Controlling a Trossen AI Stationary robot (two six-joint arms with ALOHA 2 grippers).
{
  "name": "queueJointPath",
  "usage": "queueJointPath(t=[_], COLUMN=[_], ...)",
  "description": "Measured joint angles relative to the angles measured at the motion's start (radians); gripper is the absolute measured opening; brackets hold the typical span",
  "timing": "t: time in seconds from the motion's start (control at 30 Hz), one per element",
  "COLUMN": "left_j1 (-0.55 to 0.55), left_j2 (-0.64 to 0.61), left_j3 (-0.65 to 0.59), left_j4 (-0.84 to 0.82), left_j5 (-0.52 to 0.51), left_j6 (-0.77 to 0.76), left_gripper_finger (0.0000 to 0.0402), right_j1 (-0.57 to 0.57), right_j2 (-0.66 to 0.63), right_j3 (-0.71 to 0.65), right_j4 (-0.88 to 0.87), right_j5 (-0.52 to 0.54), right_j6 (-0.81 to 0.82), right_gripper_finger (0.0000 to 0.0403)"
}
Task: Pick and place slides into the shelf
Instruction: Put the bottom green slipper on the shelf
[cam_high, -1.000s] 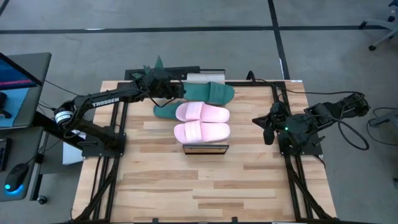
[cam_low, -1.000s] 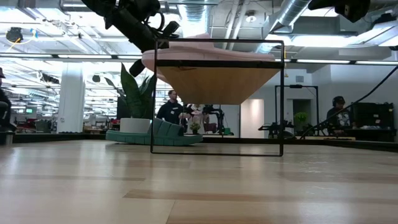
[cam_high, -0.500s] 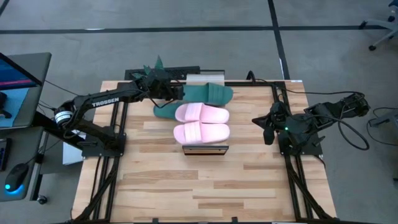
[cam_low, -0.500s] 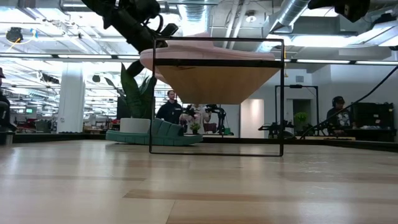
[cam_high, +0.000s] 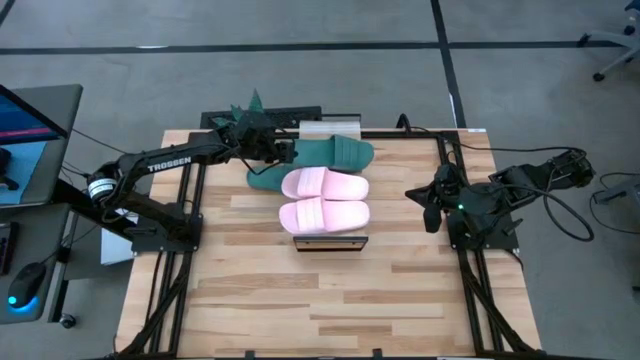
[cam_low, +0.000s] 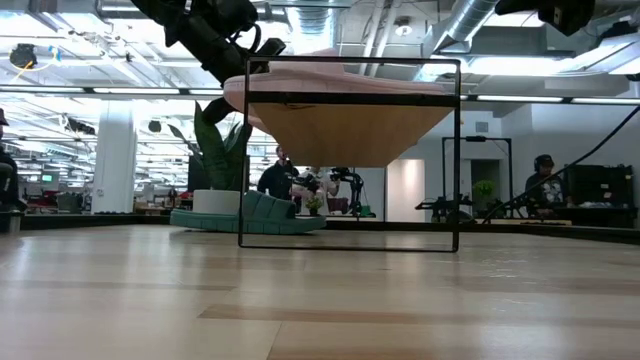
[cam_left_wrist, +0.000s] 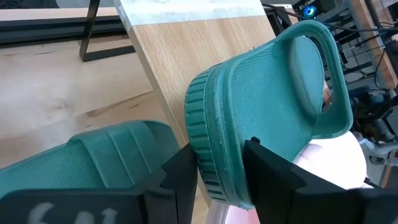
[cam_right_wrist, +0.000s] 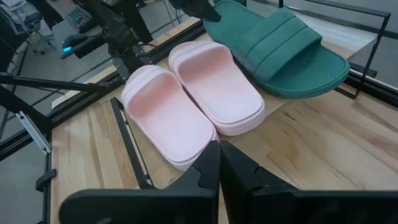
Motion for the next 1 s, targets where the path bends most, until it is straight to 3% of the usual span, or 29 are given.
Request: queueJointPath(t=[0.5,1.0], left_j1=[0.000,-0.001], left_j2=[0.020,0.027], left_j3=[0.000,-0.001], left_j4=[0.003,-0.001], left_j5=[0.030,0.059], left_j6=[0.018,0.021], left_gripper_finger=[0.0125,0.0214], right_j1=[0.000,0.000], right_j2=[0.000,0.000], right_j3=[0.000,0.000], right_j4=[0.000,0.000], right_j5=[0.000,0.000], right_j6=[0.000,-0.001], right_gripper_finger=[0.0000,0.0000])
